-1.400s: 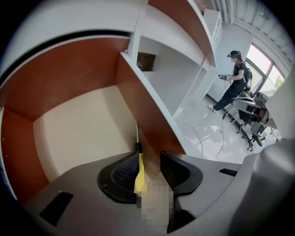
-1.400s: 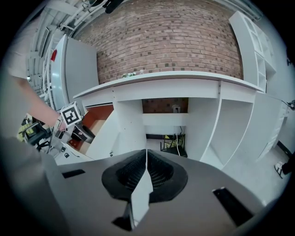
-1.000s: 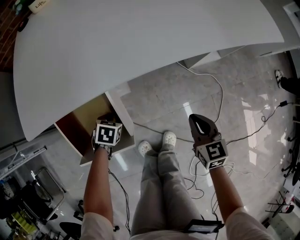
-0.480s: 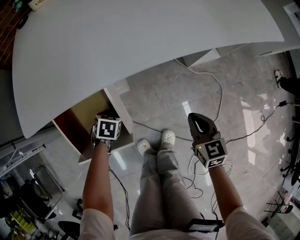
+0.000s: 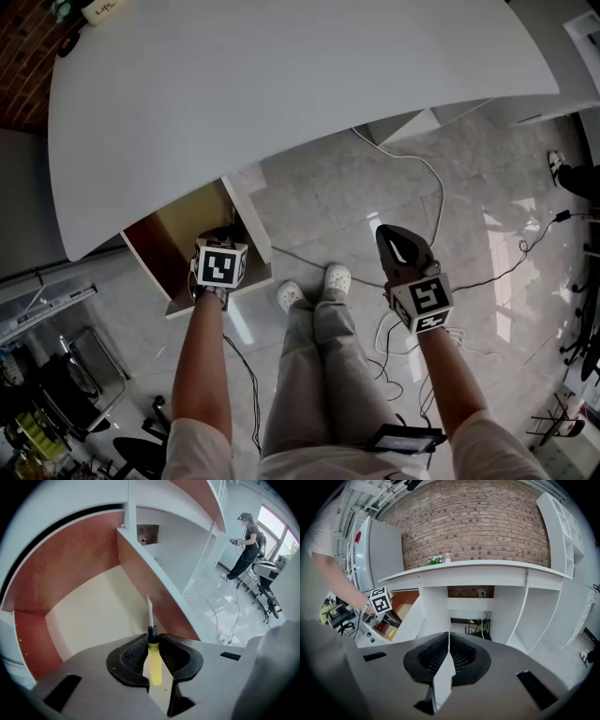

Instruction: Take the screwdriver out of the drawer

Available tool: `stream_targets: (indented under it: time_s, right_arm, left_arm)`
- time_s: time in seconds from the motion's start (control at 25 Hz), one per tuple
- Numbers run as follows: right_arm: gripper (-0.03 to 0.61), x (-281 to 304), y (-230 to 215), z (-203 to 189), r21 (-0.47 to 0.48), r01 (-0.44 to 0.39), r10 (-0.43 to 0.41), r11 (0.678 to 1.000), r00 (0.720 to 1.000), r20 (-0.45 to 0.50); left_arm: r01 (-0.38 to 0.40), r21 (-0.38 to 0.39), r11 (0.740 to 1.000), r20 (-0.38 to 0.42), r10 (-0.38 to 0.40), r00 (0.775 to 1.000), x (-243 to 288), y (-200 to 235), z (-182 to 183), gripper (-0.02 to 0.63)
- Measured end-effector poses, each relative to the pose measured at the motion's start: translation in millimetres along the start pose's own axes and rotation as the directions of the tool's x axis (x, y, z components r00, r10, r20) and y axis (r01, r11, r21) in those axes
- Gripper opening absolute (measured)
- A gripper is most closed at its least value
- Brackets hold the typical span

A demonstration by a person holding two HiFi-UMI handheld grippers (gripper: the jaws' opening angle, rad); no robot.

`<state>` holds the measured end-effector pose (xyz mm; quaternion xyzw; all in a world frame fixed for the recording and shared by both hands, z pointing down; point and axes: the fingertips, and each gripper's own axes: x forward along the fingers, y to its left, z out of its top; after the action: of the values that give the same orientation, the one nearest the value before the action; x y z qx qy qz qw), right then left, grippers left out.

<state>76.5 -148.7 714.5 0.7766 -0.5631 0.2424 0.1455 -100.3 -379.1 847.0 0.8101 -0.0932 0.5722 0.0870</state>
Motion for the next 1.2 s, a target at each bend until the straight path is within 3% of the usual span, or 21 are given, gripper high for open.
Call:
stream_targets:
  time_s: [0.36, 0.64, 0.92, 1.2]
  right_arm:
    - [0.021, -32.8, 8.9, 55.6, -0.04, -0.023, 0.025, 0.999, 0.999, 0.039]
    - [0.021, -75.1, -4.9, 100.2, -0.053, 0.017, -0.013, 0.998, 0.998, 0.066]
    - [0.021, -110.9, -1.6, 169.5, -0.154, 0.011, 0.006, 0.988, 0.994, 0.113]
    - [0.021, -142.2, 21.1, 227.8, -0.273, -0.016, 0.065, 0.962, 0.983, 0.171]
  left_arm:
    - [-0.037, -0.073, 0.997, 0.161, 0.048, 0.986, -76.6, -9.5, 20.3, 0.081]
    - [-0.05, -0.095, 0.994, 0.303, 0.077, 0.95, -160.1, -26.0, 44.6, 0.081]
    - [-0.076, -0.081, 0.994, 0.446, 0.104, 0.889, -252.3, -41.6, 75.8, 0.081]
    - [-0.077, -0.127, 0.989, 0.561, 0.136, 0.816, -323.5, -49.2, 98.0, 0.081]
